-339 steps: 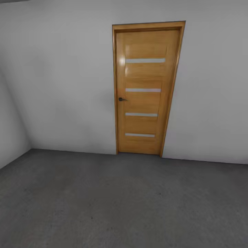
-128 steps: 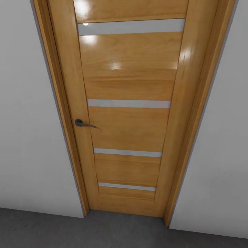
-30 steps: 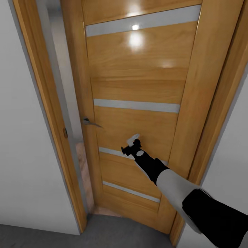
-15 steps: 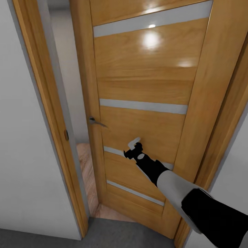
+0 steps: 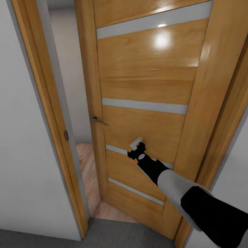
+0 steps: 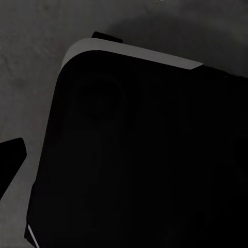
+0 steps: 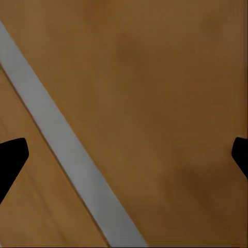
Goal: Move the two storage containers from the living room to the garage. In the garage, place one container on the floor and stack the other container on top of it (either order is fine).
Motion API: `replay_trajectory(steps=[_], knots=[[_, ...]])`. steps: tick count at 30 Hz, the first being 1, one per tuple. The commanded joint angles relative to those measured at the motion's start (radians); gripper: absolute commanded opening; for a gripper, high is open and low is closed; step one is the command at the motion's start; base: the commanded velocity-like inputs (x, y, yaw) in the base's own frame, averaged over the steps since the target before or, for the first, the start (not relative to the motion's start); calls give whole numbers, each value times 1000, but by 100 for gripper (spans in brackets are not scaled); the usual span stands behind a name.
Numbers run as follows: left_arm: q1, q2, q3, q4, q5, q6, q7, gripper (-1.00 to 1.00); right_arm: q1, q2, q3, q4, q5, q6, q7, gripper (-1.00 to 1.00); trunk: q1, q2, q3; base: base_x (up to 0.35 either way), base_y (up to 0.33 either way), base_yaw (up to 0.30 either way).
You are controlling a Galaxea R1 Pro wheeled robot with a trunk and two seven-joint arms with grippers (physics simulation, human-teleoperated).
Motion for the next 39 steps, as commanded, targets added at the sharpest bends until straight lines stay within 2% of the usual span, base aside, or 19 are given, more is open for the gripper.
replay_trajectory(steps=[1,21,29,30,32,36,39], knots=[[1,0,0,-1,5,-2,0,100,-2,0,-5,26,12,8,-14,100,0,0,-1,169,0,0],[1,0,-1,-1,5,-1,0,100,-7,0,-11,61,12,-3,-29,100,0,0,-1,298,0,0],[1,0,-1,-1,5,-1,0,100,-26,0,-19,67,8,-12,-29,100,0,0,-1,315,0,0],[1,0,-1,-1,5,-1,-1,100,-63,0,-20,93,8,-14,-29,100,0,0,-1,272,0,0],[1,0,-1,-1,5,-1,-2,100,-65,0,-20,97,8,-16,-29,100,0,0,-1,196,0,0],[1,1,-1,-1,7,-3,-3,100,-66,-56,-22,98,7,-18,-29,100,0,0,-1,41,0,0],[1,1,-2,-1,8,-4,-3,100,-66,-65,-22,97,7,-18,-28,100,0,0,-1,6,0,0]])
